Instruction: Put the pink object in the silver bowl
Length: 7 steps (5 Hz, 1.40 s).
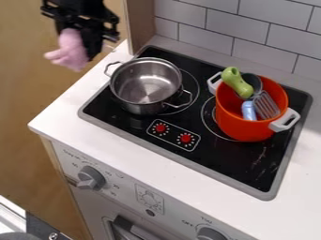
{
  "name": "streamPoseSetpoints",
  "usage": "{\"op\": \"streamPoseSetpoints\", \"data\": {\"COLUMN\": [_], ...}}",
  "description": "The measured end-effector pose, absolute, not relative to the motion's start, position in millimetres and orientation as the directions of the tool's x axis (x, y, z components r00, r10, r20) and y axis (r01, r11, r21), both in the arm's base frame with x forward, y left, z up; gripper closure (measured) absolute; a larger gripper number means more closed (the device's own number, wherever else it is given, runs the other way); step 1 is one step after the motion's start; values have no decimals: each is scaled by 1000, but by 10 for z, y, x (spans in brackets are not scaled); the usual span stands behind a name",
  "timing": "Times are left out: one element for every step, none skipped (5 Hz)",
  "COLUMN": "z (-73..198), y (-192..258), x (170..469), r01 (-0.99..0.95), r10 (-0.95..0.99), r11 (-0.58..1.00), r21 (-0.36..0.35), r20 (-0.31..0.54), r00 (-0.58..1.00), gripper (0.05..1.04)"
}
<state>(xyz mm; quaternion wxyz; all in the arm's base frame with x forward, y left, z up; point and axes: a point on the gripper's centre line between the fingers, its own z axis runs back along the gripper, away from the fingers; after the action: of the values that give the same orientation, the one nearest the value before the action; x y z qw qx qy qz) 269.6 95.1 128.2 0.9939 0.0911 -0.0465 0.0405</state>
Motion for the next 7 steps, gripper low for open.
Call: {"op": "streamPoseSetpoints", "data": {"z": [1238,1230,1227,1189,1186,1127,1121], "y": [859,795,760,724,714,666,640], "x": [2838,2912,2978,3007,3024,3065,3089], "r01": [-106,-114,-130,-140,-146,-154,-165], "r10": [89,98,113,123,126,135,144], "r11": [980,980,979,977,977,975,974], "r21": [166,163,159,158,158,157,155], "r20": [106,105,112,116,125,125,139], "r00": [990,990,987,986,984,983,980], "gripper": [695,695,695,695,695,695,695]}}
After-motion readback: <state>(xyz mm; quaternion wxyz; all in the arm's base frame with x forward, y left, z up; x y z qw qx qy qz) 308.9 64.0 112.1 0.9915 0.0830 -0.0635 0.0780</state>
